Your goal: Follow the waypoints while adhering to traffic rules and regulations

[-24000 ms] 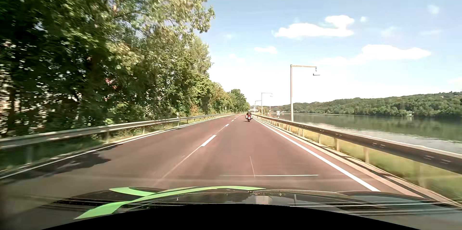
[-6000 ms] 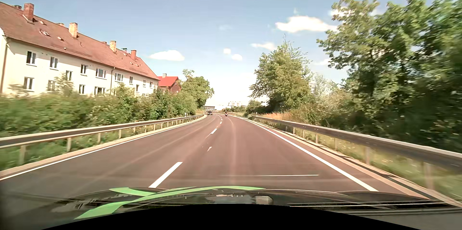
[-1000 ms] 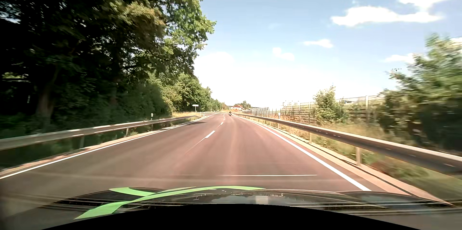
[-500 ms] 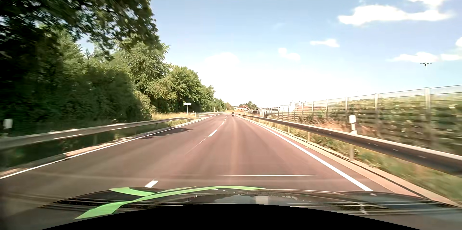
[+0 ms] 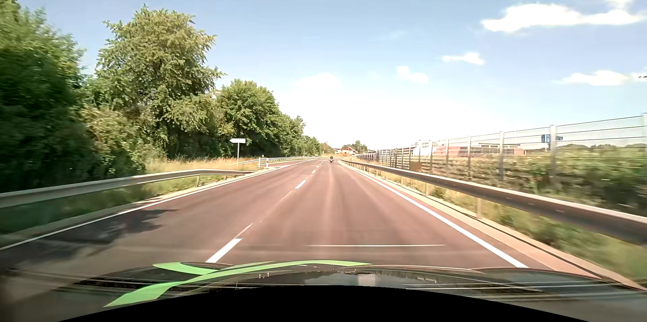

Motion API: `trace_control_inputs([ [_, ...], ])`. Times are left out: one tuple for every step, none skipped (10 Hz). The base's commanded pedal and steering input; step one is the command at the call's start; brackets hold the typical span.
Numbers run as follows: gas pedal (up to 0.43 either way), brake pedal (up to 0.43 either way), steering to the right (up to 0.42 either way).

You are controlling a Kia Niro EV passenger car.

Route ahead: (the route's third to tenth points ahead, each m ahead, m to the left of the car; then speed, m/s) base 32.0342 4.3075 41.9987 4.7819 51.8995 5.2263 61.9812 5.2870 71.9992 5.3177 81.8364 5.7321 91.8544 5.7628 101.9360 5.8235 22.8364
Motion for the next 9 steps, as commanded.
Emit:
trace_control_inputs([
  [0.240,0.000,-0.013],
  [0.228,0.000,-0.013],
  [0.220,0.000,-0.012],
  [0.220,0.000,-0.011],
  [0.220,0.000,-0.010],
  [0.220,0.000,-0.008],
  [0.220,0.000,-0.006],
  [0.220,0.000,-0.006],
  [0.220,0.000,-0.006],
])
